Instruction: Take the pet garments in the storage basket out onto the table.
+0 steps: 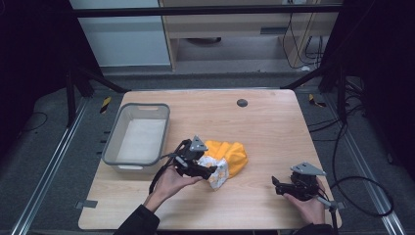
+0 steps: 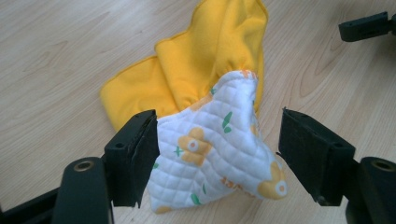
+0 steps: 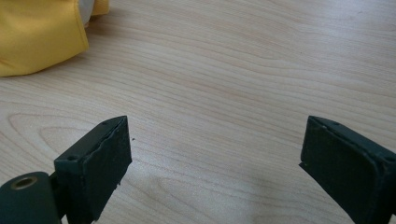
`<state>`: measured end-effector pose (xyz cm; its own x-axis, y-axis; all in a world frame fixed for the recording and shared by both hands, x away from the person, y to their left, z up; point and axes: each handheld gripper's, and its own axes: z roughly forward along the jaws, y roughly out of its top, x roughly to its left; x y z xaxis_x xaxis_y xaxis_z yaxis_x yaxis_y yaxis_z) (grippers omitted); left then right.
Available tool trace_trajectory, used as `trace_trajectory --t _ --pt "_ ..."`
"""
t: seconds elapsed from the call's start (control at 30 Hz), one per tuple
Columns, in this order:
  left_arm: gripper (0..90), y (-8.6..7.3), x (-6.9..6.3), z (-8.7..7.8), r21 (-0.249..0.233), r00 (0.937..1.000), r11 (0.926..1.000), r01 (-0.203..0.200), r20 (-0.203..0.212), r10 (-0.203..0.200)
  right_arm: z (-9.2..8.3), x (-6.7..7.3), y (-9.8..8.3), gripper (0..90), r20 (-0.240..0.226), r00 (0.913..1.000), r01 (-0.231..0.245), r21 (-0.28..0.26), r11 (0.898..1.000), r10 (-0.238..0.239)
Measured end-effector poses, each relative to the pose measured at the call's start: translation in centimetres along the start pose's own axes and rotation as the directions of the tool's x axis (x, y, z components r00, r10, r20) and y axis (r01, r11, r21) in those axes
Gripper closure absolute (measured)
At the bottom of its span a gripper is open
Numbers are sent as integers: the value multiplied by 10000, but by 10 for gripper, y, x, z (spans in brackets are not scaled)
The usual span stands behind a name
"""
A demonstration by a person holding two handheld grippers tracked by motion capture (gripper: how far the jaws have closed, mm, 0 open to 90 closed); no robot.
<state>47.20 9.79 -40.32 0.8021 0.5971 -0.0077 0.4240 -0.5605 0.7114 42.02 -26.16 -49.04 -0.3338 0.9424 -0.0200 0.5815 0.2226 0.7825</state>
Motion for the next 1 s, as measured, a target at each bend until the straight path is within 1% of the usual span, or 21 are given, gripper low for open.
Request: trace_trajectory --t 0.2,0.23,0.27,0.3,0.33,0.37,0.4,0.53,0.57,0.6,0.67,0.7,0.73,0.87,0.93,0.97,1.0 --pt "281 -14 7 -17 -511 9993 9982 313 -205 -324 0 0 0 85 -3 10000 -11 -14 10000 11" --pt "280 -19 9 -22 -636 9986 9971 414 -293 -433 0 0 0 85 0 10000 -18 -5 10000 18" --pt "280 -19 9 -22 -636 9986 9971 414 -293 -433 0 0 0 85 0 10000 -18 -5 10000 18" --pt "280 -25 11 -27 -806 9979 9954 518 -357 -548 0 0 0 85 -19 10000 -55 -11 10000 55" --pt "280 -25 11 -27 -806 9979 9954 518 -357 -548 0 0 0 85 -19 10000 -55 -11 10000 55" --pt "280 -31 13 -32 -961 9965 9936 589 -526 -642 0 0 0 85 11 10000 4 -30 10000 -4" --pt "280 -31 13 -32 -961 9965 9936 589 -526 -642 0 0 0 85 11 10000 4 -30 10000 -4" --pt "280 -47 15 -41 -1361 9934 9872 832 -676 -930 0 0 0 84 2 10000 -36 -5 10000 36" --pt "280 -55 16 -43 -1463 9914 9847 943 -764 -1063 0 0 0 83 4 10000 -42 -8 10000 42" --pt "280 -55 16 -43 -1463 9914 9847 943 -764 -1063 0 0 0 83 4 10000 -42 -8 10000 42" --pt "280 -62 18 -45 -1526 9899 9831 1014 -832 -1150 0 1 0 83 -7 10000 -70 -7 10000 70" --pt "280 -69 19 -47 -1623 9879 9803 1126 -877 -1280 -1 0 0 83 16 10000 25 -36 10000 -25" --pt "279 -69 19 -47 -1623 9879 9803 1126 -877 -1280 -1 0 0 83 16 10000 25 -36 10000 -25" --pt "276 -83 22 -53 -1816 9834 9740 1354 -950 -1544 -1 0 -1 82 15 10000 6 -35 10000 -6" --pt "276 -91 22 -56 -1896 9814 9718 1399 -1035 -1615 -1 0 -1 82 3 10000 -5 -39 10000 5" --pt "276 -97 23 -58 -1965 9785 9688 1509 -1099 -1747 -1 1 -1 81 -20 10000 -38 -10 10000 38" --pt "275 -97 23 -58 -1965 9785 9688 1509 -1099 -1747 -1 1 -1 81 -20 10000 -38 -10 10000 38"
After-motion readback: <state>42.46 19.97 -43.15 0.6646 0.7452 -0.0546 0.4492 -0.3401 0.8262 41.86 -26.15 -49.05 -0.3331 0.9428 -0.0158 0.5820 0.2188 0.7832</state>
